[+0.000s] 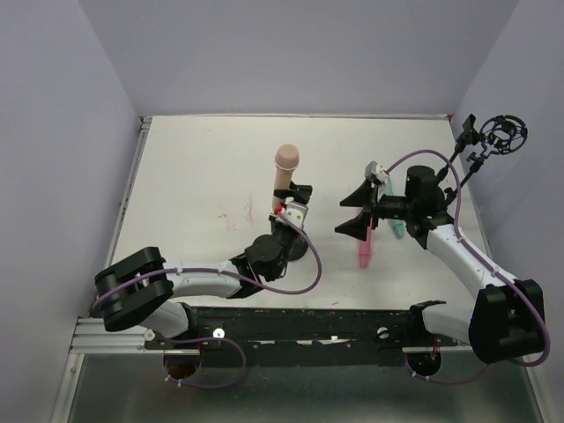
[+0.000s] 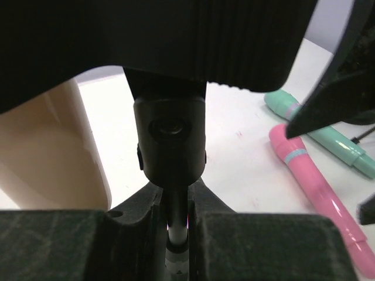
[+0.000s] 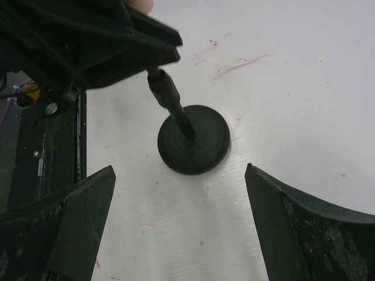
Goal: Attach the microphones to the stand
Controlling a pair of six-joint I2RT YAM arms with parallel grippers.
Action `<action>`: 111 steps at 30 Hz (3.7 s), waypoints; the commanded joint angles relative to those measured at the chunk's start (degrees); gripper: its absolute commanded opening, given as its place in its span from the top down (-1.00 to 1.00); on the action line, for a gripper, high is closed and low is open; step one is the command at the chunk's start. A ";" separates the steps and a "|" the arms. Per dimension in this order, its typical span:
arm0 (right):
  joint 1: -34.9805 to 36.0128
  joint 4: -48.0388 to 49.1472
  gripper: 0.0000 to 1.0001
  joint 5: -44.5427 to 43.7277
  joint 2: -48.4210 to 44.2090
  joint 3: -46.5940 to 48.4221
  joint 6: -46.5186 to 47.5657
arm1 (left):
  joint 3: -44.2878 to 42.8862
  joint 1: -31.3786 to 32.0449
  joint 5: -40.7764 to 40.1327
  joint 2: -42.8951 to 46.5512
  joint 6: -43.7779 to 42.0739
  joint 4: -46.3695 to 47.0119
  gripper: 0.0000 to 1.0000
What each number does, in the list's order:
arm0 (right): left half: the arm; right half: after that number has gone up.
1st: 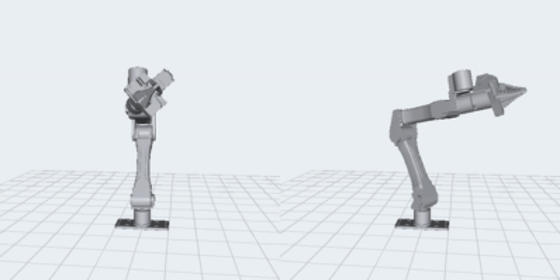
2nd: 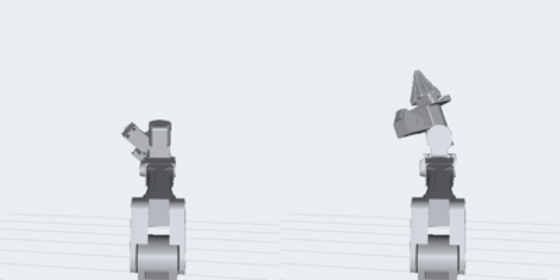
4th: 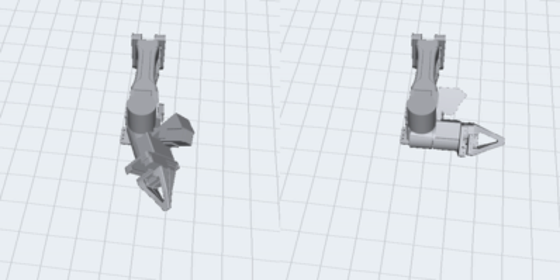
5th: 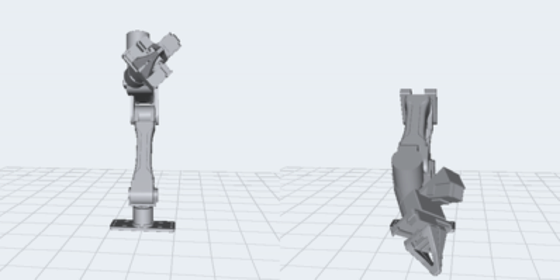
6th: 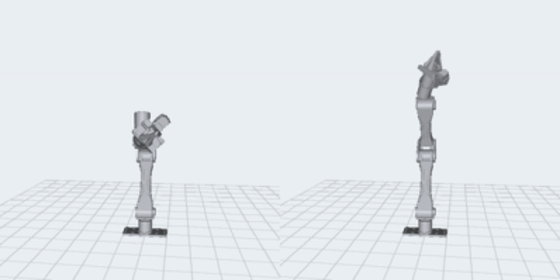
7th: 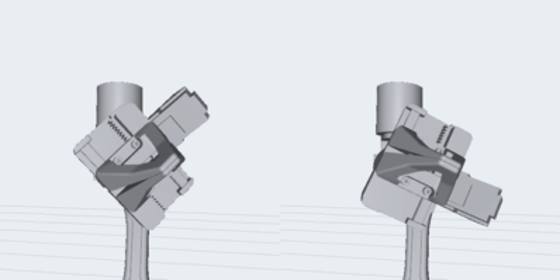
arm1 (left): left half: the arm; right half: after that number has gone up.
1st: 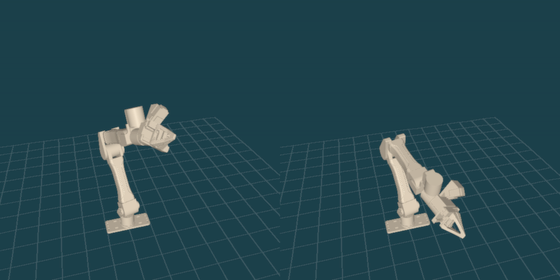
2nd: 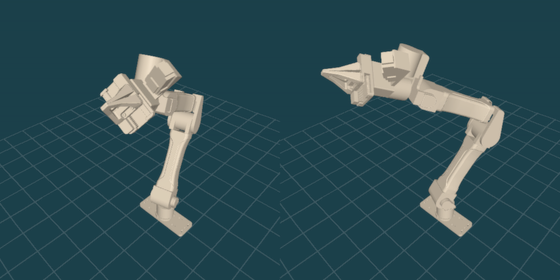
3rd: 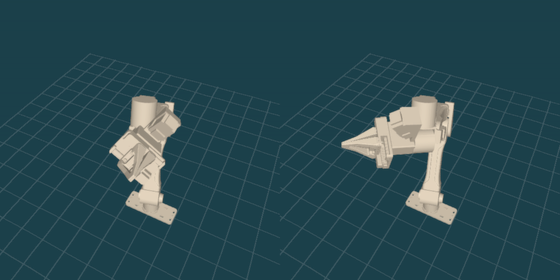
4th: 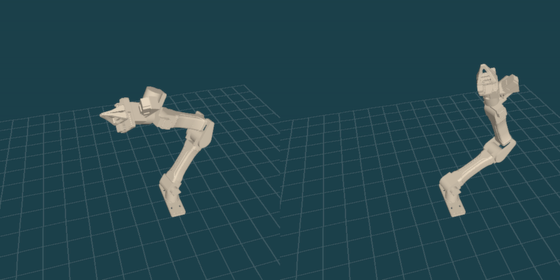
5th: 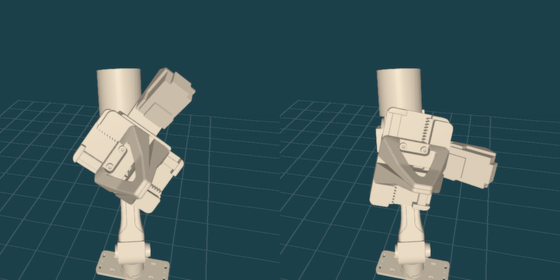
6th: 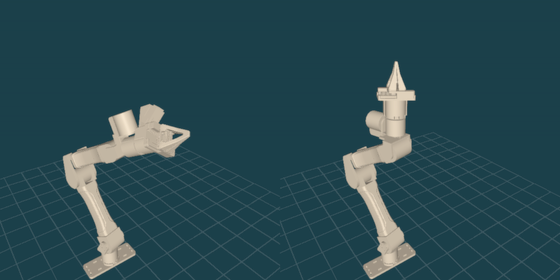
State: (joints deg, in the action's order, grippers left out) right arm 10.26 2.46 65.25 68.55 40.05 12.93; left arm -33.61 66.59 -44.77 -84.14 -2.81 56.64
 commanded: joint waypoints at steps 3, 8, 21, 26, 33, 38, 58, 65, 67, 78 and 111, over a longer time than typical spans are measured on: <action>-0.42 0.53 -0.99 2.42 0.18 -0.94 1.04 | 3.46 -12.42 20.31 16.09 -1.32 -2.21 1.00; -0.51 -1.31 -1.00 2.42 0.61 -0.68 3.06 | 2.76 -30.16 37.45 24.54 -0.71 -12.42 1.00; -0.42 -15.54 -0.99 4.01 6.32 2.83 17.64 | -12.35 -66.06 59.09 6.29 4.57 -11.56 1.00; -0.42 -18.10 -0.99 3.30 8.44 3.45 20.47 | -18.94 -70.71 59.89 -3.03 5.71 -9.18 1.00; -0.42 -19.95 -0.99 1.90 10.10 4.24 22.23 | -23.70 -72.83 61.12 -10.78 6.59 -7.60 1.00; -0.42 -20.48 -1.00 1.81 11.51 4.59 23.10 | -21.69 -72.92 61.91 -12.28 7.90 -5.15 1.00; -0.42 -23.90 -1.00 1.46 10.64 5.39 26.62 | -6.66 -73.00 61.82 1.42 11.15 -7.77 -0.71; -0.42 -30.83 -1.00 1.01 9.76 6.70 33.82 | -0.25 -73.09 62.17 13.19 13.53 -18.48 -0.79; -0.42 -34.26 -1.00 1.28 9.76 7.67 37.06 | 2.39 -73.09 61.65 17.93 14.49 -21.82 -0.81; -0.42 -63.17 -1.00 -7.22 3.26 24.88 42.28 | -2.60 -73.09 67.69 46.86 19.59 -56.01 -0.97; -35.31 -69.35 -1.00 -22.96 -5.80 40.36 15.38 | 5.30 -58.94 66.57 66.91 20.56 -69.65 -0.97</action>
State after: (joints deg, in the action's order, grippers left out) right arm -23.44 -66.28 48.60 62.13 77.52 31.40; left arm -27.31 7.53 23.38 -18.15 18.41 -12.62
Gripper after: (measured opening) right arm 0.997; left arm 0.987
